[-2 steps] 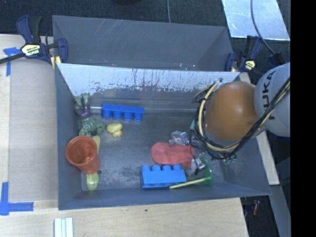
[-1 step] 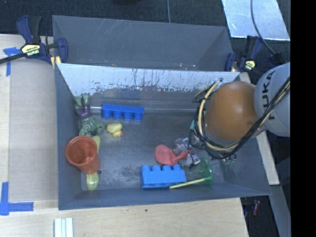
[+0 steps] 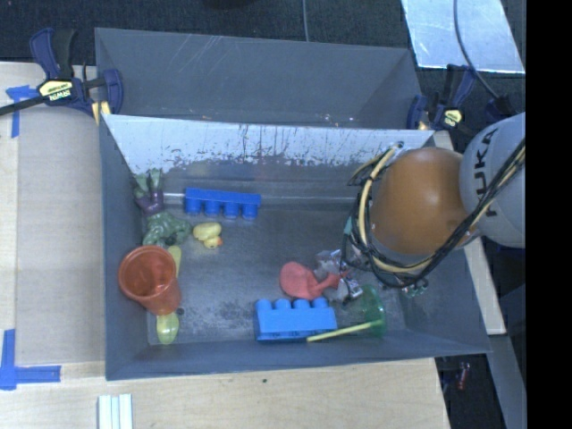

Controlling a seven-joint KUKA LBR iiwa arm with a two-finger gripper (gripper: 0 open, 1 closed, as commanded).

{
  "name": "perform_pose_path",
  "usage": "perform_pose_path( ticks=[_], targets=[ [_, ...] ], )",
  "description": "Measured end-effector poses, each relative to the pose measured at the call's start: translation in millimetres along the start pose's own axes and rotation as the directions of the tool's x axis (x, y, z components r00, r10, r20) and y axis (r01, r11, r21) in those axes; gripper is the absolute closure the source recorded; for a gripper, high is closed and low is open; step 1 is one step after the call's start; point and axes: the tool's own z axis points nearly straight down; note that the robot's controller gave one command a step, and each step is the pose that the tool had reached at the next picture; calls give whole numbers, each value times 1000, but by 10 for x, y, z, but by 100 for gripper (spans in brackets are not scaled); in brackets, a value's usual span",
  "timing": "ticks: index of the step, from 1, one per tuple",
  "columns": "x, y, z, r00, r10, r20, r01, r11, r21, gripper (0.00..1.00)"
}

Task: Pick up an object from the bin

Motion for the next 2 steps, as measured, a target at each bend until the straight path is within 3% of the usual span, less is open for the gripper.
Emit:
perform_pose_path(
  ticks=[1, 2],
  targets=[
    [-315, 5, -716, 1000, 6, -2, -6, 1000, -1, 100],
    [-389, -20, -1391, 996, -93, -5, 93, 996, -4, 100]
  ],
)
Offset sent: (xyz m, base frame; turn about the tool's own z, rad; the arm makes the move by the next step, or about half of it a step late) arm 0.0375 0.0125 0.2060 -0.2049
